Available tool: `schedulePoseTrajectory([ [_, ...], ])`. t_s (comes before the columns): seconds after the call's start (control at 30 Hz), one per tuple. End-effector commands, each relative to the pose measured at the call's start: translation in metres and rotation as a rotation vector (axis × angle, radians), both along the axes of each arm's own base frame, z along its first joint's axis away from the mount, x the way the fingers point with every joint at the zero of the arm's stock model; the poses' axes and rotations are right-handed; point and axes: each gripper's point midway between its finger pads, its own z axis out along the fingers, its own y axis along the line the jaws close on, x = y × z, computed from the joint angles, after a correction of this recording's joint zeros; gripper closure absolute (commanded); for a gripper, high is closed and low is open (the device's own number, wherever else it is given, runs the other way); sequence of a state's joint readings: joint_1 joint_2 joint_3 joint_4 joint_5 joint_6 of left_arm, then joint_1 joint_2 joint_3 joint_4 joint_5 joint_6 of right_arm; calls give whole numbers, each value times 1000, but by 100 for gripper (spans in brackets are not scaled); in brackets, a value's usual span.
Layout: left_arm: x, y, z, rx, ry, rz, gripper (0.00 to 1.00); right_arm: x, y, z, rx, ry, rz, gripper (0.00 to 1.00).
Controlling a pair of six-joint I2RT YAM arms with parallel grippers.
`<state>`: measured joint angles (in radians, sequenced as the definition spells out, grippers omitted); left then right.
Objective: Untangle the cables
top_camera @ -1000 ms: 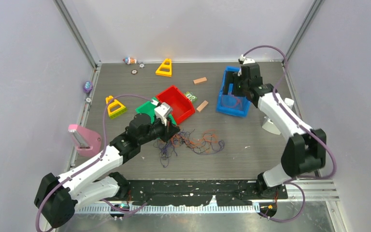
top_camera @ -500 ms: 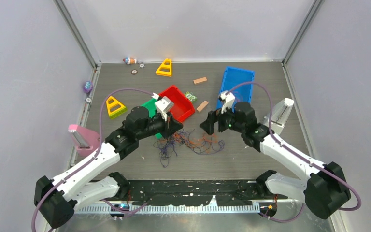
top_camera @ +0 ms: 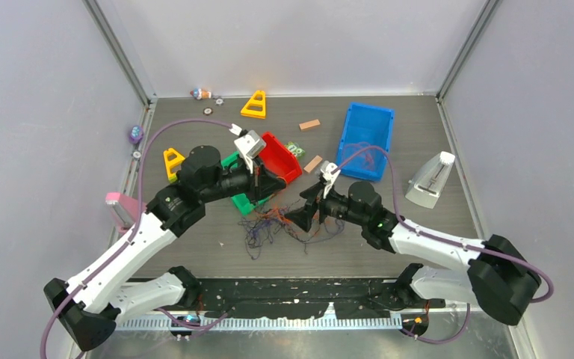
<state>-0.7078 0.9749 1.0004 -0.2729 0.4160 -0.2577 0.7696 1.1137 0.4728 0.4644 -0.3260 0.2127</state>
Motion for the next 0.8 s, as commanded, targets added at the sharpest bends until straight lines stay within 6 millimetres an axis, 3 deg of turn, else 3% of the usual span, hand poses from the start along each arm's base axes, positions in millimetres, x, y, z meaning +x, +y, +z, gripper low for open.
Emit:
schedulePoseTrajectory([
  [0.0, -13, -6, 31, -57, 7, -62, 100, 2, 32, 52, 174, -157, 78, 4],
  [0.07, -10, -6, 40, -66, 10, -44, 100, -3, 47, 55, 189, -166, 109, 5],
  [0.33, -7, -15, 85, -129, 5, -63, 100, 19, 80, 60, 260, -166, 61, 12],
  [0.43, -1, -12, 106, -161, -12, -45, 100, 25, 86, 40, 236, -111, 45, 24],
  [0.6, 13, 7, 158, -267, -65, -3, 100, 24, 81, -5, 183, 3, 11, 34],
  [0.77, 22, 26, 197, -333, -127, 24, 100, 7, 61, -57, 103, 176, -31, 60],
])
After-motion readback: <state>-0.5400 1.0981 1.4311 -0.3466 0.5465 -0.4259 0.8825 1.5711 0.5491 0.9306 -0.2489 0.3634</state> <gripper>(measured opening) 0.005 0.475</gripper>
